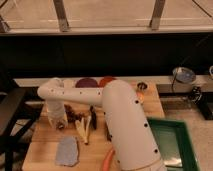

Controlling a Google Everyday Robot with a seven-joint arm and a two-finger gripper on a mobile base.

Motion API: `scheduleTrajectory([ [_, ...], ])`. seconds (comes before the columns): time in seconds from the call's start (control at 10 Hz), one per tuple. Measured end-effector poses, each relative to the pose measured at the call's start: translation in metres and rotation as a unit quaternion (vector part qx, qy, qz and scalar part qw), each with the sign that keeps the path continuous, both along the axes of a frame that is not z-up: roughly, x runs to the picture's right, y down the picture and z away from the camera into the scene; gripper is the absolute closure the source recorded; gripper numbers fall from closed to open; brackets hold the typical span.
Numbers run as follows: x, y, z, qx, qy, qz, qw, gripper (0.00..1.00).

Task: Place fork in red bowl

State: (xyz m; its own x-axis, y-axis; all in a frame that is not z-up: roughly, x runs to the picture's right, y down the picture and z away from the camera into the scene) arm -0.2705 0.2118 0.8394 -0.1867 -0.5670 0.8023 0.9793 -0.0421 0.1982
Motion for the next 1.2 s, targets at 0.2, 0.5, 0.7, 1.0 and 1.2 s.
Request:
scheduleTrajectory([
  [0.2,-0.001,0.0,0.0,0.0,-0.002,0.001,1.0,0.95],
  [0.5,-0.007,0.008,0.003,0.002,0.001,-0.001,1.0,1.0],
  [0.7,-0.005,0.008,0.001,0.004,0.001,-0.007,1.0,1.0],
  [1.0,-0.004,0.005,-0.002,0.007,0.0,-0.007,1.0,1.0],
  [1.2,-0.002,-0.012,-0.014,0.039,-0.001,0.011,0.9992,1.0],
])
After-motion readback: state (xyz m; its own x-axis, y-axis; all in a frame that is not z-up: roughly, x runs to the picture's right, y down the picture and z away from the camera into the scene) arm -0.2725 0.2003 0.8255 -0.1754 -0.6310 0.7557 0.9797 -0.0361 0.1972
